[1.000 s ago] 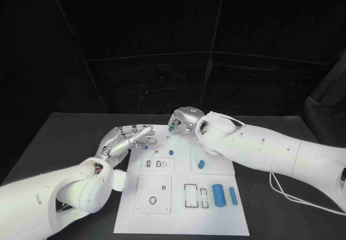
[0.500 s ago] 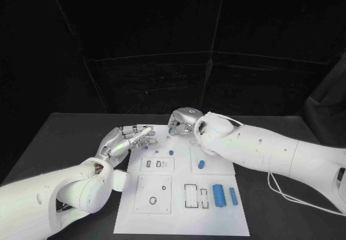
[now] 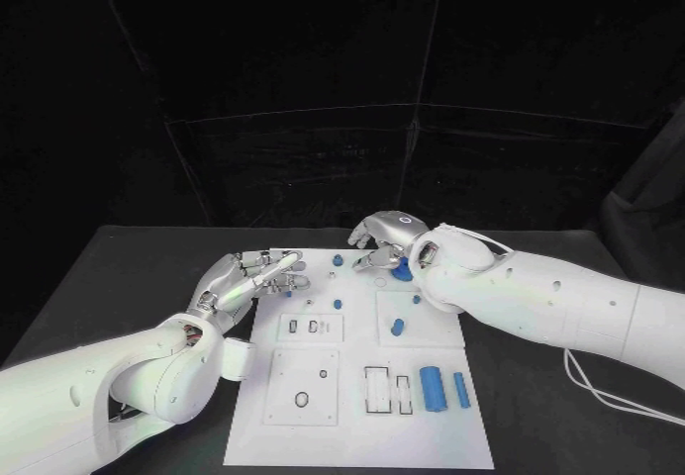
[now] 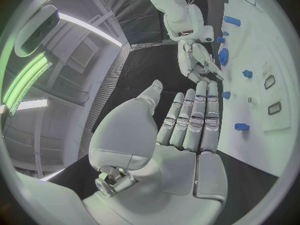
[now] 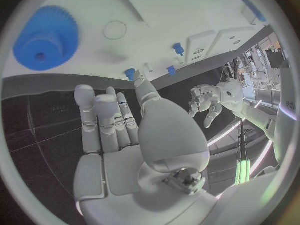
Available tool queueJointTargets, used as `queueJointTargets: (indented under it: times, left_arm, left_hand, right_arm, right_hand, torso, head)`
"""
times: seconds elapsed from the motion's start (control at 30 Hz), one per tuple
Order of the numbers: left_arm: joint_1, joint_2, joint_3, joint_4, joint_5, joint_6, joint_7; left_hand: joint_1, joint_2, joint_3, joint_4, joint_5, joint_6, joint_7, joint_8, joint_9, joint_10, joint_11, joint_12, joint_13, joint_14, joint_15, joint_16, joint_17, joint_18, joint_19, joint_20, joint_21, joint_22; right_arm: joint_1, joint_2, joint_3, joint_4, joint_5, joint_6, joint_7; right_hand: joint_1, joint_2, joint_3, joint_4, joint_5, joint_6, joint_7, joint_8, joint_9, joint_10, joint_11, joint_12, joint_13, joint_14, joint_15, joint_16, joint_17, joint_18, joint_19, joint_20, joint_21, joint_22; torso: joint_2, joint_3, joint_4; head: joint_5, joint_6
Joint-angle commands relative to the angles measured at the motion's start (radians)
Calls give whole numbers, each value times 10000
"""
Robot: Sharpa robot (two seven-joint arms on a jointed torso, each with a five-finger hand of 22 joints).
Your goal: Assemble the parts on the task board
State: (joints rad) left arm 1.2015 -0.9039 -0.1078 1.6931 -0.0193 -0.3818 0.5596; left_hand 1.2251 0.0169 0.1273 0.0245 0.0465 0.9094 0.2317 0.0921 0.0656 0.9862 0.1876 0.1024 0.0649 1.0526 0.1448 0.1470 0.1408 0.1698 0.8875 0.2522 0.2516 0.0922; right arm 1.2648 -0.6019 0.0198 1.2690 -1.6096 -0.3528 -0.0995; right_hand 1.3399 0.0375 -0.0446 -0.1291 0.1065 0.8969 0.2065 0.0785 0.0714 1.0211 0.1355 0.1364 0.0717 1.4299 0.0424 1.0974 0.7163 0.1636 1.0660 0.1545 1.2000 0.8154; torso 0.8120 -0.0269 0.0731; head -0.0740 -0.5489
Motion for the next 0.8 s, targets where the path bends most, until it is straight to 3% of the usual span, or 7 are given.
queueJointTargets:
  times: [0.03,0.17,0.3,0.37,0.47,0.57,0.8]
  left_arm:
    - [21,-27,8,29,-10,138,19]
    - [24,-38,8,20,-10,150,9]
    - [25,-25,7,-18,-10,165,4]
    - [26,-4,7,-51,-10,178,0]
    - [25,25,6,-88,-10,201,-10]
    - [25,57,5,-123,-10,224,-21]
    - [23,101,1,-194,-10,260,-41]
  left_hand:
    - [42,73,-1,-77,35,13,116,-46,-13,-19,34,-67,-9,-42,6,-45,-16,132,14,26,-43,-15]
    - [45,76,-1,-81,35,12,115,-50,-12,-22,34,-72,-9,-43,7,-49,-17,132,14,27,-45,-17]
    - [56,85,4,-93,36,12,113,-57,-12,-23,34,-79,-8,-43,7,-56,-16,133,14,28,-50,-22]
    - [56,85,4,-93,36,12,113,-57,-12,-23,34,-79,-8,-43,7,-56,-16,133,14,28,-50,-22]
    - [71,100,13,-108,37,15,110,-64,-10,-20,33,-86,-7,-40,7,-65,-16,133,16,29,-55,-27]
    - [80,108,18,-117,37,18,108,-67,-9,-16,32,-89,-5,-39,7,-70,-15,134,18,30,-58,-30]
    - [94,119,25,-132,37,23,107,-73,-7,-12,30,-94,-4,-36,7,-77,-14,135,21,30,-62,-35]
  right_arm:
    - [22,-565,27,532,806,-413,-137]
    - [23,-1477,70,1154,1590,-8,-487]
    - [23,-2049,84,1424,2036,503,-799]
    - [23,-2280,88,1491,2179,845,-988]
    - [24,-2409,90,1495,2202,1166,-1179]
    - [24,-2430,92,1455,2128,1390,-1333]
    - [24,-2252,92,1281,1820,1679,-1517]
  right_hand:
    - [-82,105,-19,240,227,395,-123,113,31,786,-173,384,101,171,-97,311,423,-239,407,-76,316,523]
    - [-539,18,-193,762,682,607,-438,114,4,2296,-569,1064,419,394,-405,892,1244,-436,1186,-330,917,1585]
    - [-742,-616,-474,1282,891,598,-699,30,-31,3516,-875,2146,1291,549,-702,1464,2069,-626,1871,-660,1456,2527]
    - [-704,-924,-506,1789,1019,517,-747,-18,-36,3558,-909,2921,2107,624,-708,1861,2647,-679,2104,-755,1653,2871]
    - [-329,-1331,-456,2795,1202,403,-709,-41,-30,2910,-853,4347,3786,687,-693,2472,3605,-753,2285,-707,1836,3208]
    - [24,-1523,-465,3465,1326,302,-648,-46,-35,2634,-797,5711,5423,725,-680,2789,4137,-789,2345,-632,1911,3352]
    - [502,-1602,-478,3944,1531,164,-578,-52,-38,2762,-782,7377,7395,842,-590,3272,5078,-822,2487,-600,2041,3618]
  torso:
    - [-18,12,-58]
    - [-29,31,-107]
    - [-28,43,-136]
    - [-18,44,-118]
    - [-17,34,-87]
    - [-10,29,-68]
    - [-13,19,-65]
  head:
    - [-25,23]
    - [-40,44]
    - [-51,53]
    - [-90,56]
    - [-121,58]
    - [-145,43]
    - [-152,13]
